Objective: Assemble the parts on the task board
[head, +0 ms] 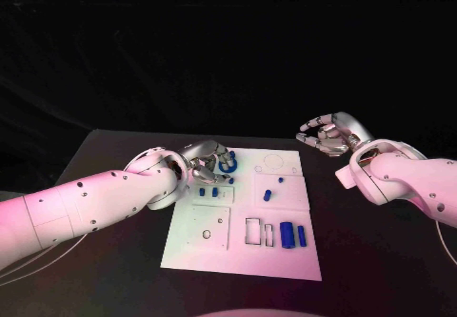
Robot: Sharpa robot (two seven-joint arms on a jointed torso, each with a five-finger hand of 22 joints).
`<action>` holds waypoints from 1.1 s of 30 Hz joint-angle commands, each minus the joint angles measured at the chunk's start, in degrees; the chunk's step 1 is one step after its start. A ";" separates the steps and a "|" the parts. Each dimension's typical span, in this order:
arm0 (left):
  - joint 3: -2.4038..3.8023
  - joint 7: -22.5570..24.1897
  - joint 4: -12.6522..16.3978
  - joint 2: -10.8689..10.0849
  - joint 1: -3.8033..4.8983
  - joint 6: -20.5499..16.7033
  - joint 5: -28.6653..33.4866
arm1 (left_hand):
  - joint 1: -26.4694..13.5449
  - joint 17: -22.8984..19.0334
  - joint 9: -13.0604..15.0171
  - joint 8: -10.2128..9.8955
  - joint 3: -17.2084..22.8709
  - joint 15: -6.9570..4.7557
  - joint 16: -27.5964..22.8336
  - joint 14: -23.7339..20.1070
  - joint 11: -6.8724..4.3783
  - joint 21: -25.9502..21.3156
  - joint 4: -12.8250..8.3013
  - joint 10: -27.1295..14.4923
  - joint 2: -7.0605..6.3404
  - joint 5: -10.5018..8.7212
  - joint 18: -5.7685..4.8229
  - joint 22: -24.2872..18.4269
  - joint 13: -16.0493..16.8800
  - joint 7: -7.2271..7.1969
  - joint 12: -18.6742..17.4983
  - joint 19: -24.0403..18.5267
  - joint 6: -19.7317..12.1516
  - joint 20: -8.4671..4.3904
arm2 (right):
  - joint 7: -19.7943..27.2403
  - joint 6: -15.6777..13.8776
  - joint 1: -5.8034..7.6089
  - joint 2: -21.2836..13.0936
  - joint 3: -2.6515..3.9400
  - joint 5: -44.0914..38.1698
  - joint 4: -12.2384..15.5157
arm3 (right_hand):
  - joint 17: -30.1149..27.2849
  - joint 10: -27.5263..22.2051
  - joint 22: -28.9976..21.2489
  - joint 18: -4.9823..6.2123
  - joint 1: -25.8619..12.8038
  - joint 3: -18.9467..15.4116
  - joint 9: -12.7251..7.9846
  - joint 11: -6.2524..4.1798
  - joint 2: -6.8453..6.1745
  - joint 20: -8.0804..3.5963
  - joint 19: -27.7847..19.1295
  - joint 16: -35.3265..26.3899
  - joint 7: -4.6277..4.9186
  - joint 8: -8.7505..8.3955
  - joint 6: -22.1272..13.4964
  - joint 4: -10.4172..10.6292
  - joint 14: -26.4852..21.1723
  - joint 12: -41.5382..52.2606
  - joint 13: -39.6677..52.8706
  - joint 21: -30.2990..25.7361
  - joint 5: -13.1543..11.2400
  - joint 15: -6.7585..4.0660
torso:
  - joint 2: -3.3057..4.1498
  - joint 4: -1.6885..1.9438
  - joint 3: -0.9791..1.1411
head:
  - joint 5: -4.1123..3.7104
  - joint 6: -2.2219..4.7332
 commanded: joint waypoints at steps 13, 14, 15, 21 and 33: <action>-0.04 -4.67 -2.71 3.66 -0.15 5.88 -17.19 | 0.68 7.40 -2.68 -1.42 -1.09 -0.42 7.85 7.68 -0.32 10.24 -0.22 0.88 0.06 -0.09 -1.09 12.17 -4.04 -1.17 -2.44 6.95 3.74 0.15 | 0.98 0.41 -0.15 0.23 -0.02 0.05 0.06 | 2.17 -0.43 2.85 0.75 -0.19 0.45 -0.05 0.01 -0.02 0.00 -0.61 -0.26 -0.18 0.26 0.10 -0.04 2.85 -0.35 -0.08 -0.27 0.29 -0.29 | -0.03 -0.12 0.11 | 0.04 0.00; -0.04 -5.03 -2.83 3.84 -0.15 6.47 -17.48 | 0.74 7.75 -2.80 -1.44 -0.94 -0.44 8.18 8.01 -0.38 10.83 -0.20 1.09 0.09 -0.08 -1.17 12.91 -4.25 -1.26 -2.54 7.27 4.07 0.13 | 0.98 0.40 -0.16 0.24 -0.02 0.05 0.06 | 2.17 -0.43 2.85 0.75 -0.19 0.45 -0.05 0.01 -0.02 0.00 -0.61 -0.26 -0.18 0.26 0.10 -0.04 2.85 -0.35 -0.08 -0.27 0.29 -0.29 | -0.02 -0.13 0.11 | 0.04 0.00; -0.04 -5.36 -2.94 4.03 -0.14 6.96 -17.73 | 0.74 7.93 -2.85 -1.44 -0.88 -0.48 8.33 8.16 -0.37 11.19 -0.19 1.21 0.11 -0.07 -1.27 13.40 -4.35 -1.29 -2.57 7.47 4.23 0.16 | 0.98 0.39 -0.16 0.24 -0.02 0.05 0.06 | 2.17 -0.43 2.85 0.75 -0.19 0.45 -0.05 0.01 -0.02 0.00 -0.61 -0.26 -0.18 0.26 0.10 -0.04 2.85 -0.35 -0.08 -0.27 0.29 -0.29 | -0.02 -0.11 0.10 | 0.02 -0.01; -0.07 -6.27 -4.09 5.32 -0.13 8.58 -18.63 | 0.96 9.28 -3.42 -1.78 -0.01 -0.57 9.49 9.42 -0.48 13.48 -0.13 2.41 0.26 0.01 -1.73 16.40 -5.19 -1.40 -2.96 8.72 5.21 0.20 | 1.01 0.36 -0.17 0.32 -0.02 0.05 0.05 | 2.17 -0.43 2.85 0.75 -0.19 0.45 -0.05 0.01 -0.02 0.00 -0.61 -0.26 -0.18 0.26 0.10 -0.04 2.85 -0.35 -0.08 -0.27 0.29 -0.29 | -0.05 -0.04 0.10 | -0.06 -0.04; -0.23 -6.54 -5.86 7.12 -0.16 8.87 -19.34 | 1.72 9.83 -4.29 -2.34 2.67 -0.78 10.36 10.59 -0.63 15.98 -0.58 4.89 0.75 -0.02 -2.22 19.54 -6.64 -1.20 -3.88 9.97 6.95 0.12 | 1.03 0.33 -0.17 0.36 -0.02 0.04 0.09 | 2.12 -0.46 2.80 0.77 -0.19 0.53 -0.06 0.00 -0.03 -0.02 -0.65 -0.31 -0.19 0.30 0.11 -0.04 2.84 -0.43 -0.16 -0.37 0.41 -0.31 | -0.02 -0.04 0.08 | -0.25 -0.17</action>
